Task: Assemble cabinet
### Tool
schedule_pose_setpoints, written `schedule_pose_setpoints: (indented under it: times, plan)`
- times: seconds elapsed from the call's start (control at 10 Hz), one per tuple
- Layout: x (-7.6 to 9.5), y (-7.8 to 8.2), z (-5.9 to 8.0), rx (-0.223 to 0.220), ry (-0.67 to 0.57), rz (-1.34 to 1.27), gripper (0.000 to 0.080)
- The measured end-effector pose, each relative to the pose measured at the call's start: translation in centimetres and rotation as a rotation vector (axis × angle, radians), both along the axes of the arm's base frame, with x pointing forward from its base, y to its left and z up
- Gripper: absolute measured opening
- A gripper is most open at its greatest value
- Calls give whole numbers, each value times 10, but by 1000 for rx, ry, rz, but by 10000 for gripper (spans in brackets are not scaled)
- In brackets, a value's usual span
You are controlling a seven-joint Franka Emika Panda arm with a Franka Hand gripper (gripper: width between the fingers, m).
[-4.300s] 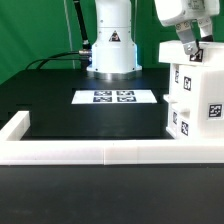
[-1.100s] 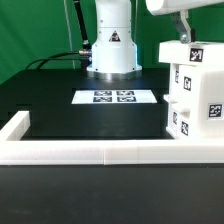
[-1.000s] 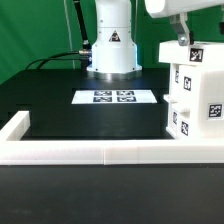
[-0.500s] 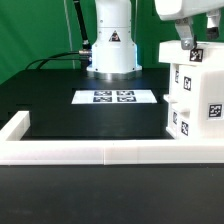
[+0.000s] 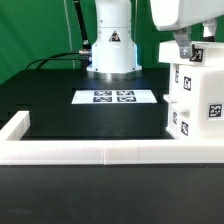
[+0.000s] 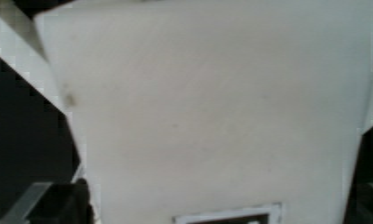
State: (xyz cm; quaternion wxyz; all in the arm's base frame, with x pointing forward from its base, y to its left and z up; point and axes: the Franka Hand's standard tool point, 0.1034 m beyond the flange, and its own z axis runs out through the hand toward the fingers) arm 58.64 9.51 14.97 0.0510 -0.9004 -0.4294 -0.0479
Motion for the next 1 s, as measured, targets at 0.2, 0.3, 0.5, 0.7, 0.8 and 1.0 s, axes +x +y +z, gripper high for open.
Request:
schedule_pose_setpoints:
  times: [0.2,0.3,0.5,0.7,0.8,1.0]
  plan:
    - [0,0,0,1,3,-20,558]
    - [0,0,0,2,5,-40,558]
    - [0,-1,0,5,13,-91,558]
    - [1,-4,1,19,38,-259,560]
    - [0,-3,1,22,45,-318,560]
    - [0,-3,1,28,64,-457,560]
